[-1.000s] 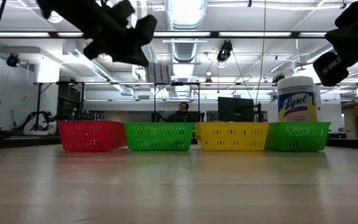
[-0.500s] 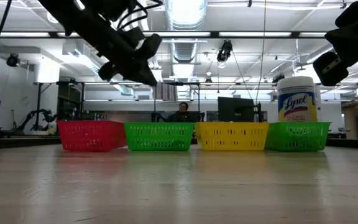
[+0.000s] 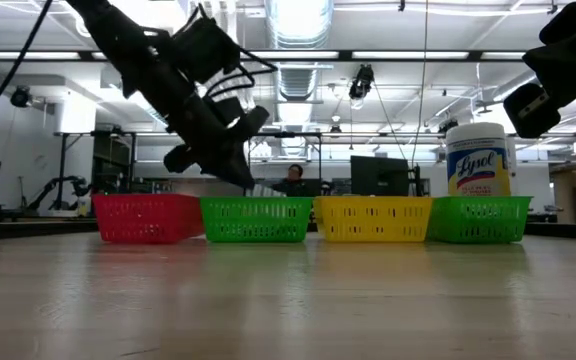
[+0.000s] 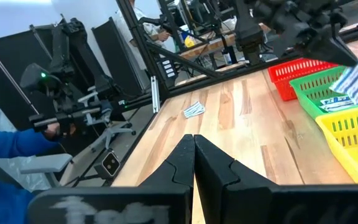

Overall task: Pick & Place First Aid Supplies
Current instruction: Put the blue bandage into the left green bin

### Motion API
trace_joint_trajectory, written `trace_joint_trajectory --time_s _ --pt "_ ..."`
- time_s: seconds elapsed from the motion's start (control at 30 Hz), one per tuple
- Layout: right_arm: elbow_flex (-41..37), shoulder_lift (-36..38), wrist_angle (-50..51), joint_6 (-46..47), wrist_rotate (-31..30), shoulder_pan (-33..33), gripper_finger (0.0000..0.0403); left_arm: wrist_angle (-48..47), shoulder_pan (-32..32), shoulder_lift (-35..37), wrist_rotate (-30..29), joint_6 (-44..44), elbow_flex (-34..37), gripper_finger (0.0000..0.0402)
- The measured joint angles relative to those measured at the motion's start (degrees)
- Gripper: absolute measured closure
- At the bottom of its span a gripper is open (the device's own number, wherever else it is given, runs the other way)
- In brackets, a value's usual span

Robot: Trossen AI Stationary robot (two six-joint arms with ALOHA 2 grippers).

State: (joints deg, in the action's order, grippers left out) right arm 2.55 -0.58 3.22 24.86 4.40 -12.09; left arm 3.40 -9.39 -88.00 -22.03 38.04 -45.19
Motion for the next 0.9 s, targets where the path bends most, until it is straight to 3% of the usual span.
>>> trace_joint_trajectory --time_s 0.9 --pt "0.0 0.0 0.0 -0.5 0.0 0.0 0.0394 -0.1 -3.3 -2.1 10.9 4.0 0.3 0.0401"
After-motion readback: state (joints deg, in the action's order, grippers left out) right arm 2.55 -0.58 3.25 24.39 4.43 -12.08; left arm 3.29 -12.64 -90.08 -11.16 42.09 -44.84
